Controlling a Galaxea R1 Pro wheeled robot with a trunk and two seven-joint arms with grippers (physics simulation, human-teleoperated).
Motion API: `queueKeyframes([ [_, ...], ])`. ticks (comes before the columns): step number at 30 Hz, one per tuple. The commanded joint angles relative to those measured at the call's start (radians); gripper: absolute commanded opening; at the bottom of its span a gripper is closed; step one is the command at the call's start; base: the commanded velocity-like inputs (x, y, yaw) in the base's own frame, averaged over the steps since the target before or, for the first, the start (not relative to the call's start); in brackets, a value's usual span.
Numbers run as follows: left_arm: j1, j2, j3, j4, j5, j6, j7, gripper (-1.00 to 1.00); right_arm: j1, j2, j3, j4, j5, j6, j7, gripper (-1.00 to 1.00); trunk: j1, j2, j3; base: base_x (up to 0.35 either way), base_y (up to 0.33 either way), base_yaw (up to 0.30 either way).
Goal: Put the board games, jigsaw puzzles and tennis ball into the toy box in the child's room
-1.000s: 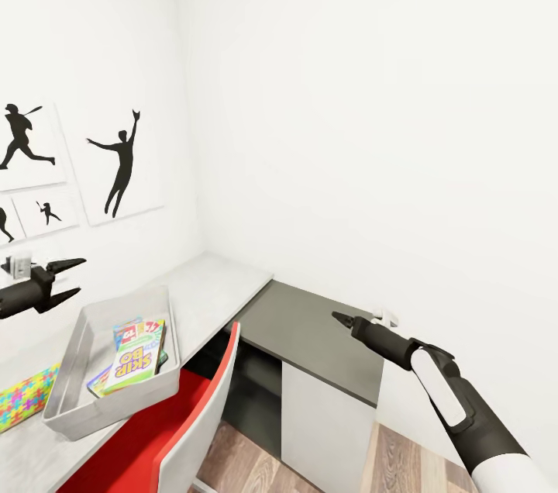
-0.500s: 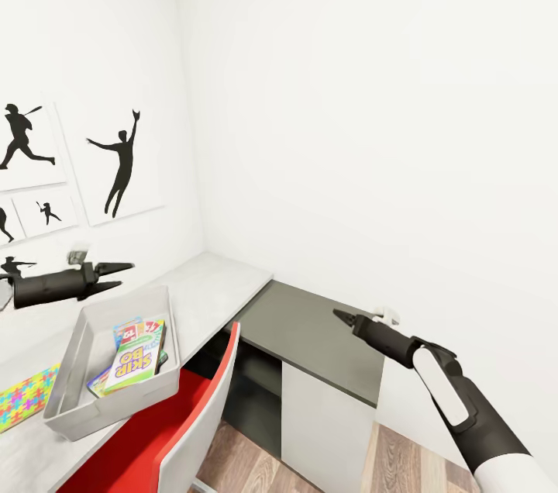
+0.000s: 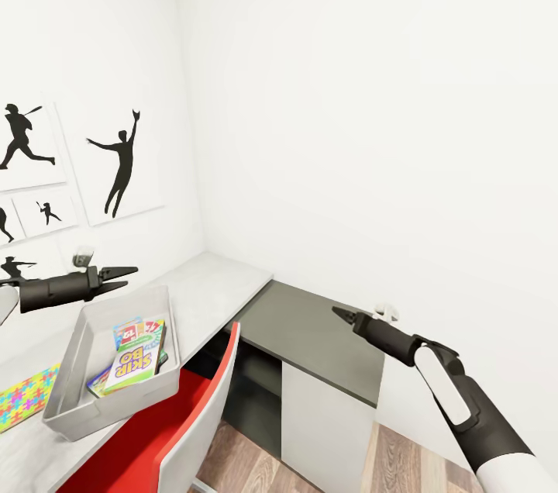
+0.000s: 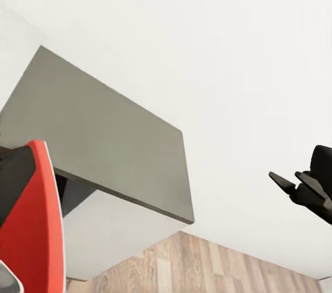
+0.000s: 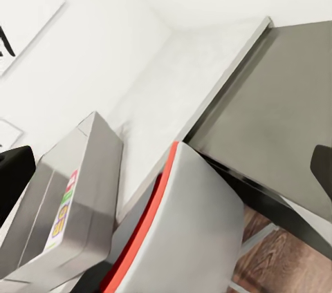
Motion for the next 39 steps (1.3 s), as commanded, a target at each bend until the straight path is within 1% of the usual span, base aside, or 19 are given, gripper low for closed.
queueKeyframes([
  [1, -0.001, 0.001, -0.004, 0.001, 0.004, 0.002, -0.001, 1.00, 0.000, 0.001, 0.001, 0.001, -0.003, 0.003, 0.000, 1.00, 0.000, -0.001, 0.000, 0.000, 0.000, 0.000],
  [7, 0.000, 0.003, -0.006, -0.001, 0.005, 0.005, -0.016, 1.00, 0.000, 0.006, 0.002, 0.008, -0.001, 0.001, -0.007, 1.00, 0.000, -0.001, 0.000, 0.000, 0.000, 0.000],
  [14, 0.000, 0.010, -0.006, -0.001, 0.006, 0.010, -0.041, 1.00, 0.000, 0.003, 0.001, 0.010, -0.004, 0.001, -0.007, 1.00, 0.000, -0.001, 0.000, 0.000, 0.000, 0.000],
  [21, 0.000, 0.011, -0.005, -0.001, 0.006, 0.012, -0.045, 1.00, 0.000, 0.001, 0.001, 0.010, -0.004, 0.001, -0.001, 1.00, 0.000, -0.001, 0.002, 0.000, 0.000, 0.031],
  [29, 0.000, 0.010, -0.006, -0.004, 0.006, 0.013, -0.044, 1.00, 0.000, 0.000, 0.001, 0.009, -0.004, 0.001, 0.001, 1.00, 0.000, -0.001, 0.011, -0.031, 0.000, 0.160],
  [33, 0.000, 0.009, -0.006, -0.005, 0.006, 0.013, -0.045, 1.00, 0.000, 0.000, 0.001, 0.009, -0.004, 0.001, 0.002, 1.00, 0.000, -0.001, 0.015, -0.170, 0.000, 0.226],
  [39, 0.000, 0.009, -0.007, -0.008, 0.006, 0.013, -0.044, 1.00, 0.000, 0.000, 0.001, 0.010, -0.004, 0.001, 0.002, 1.00, 0.000, -0.001, 0.019, -0.039, 0.000, 0.264],
])
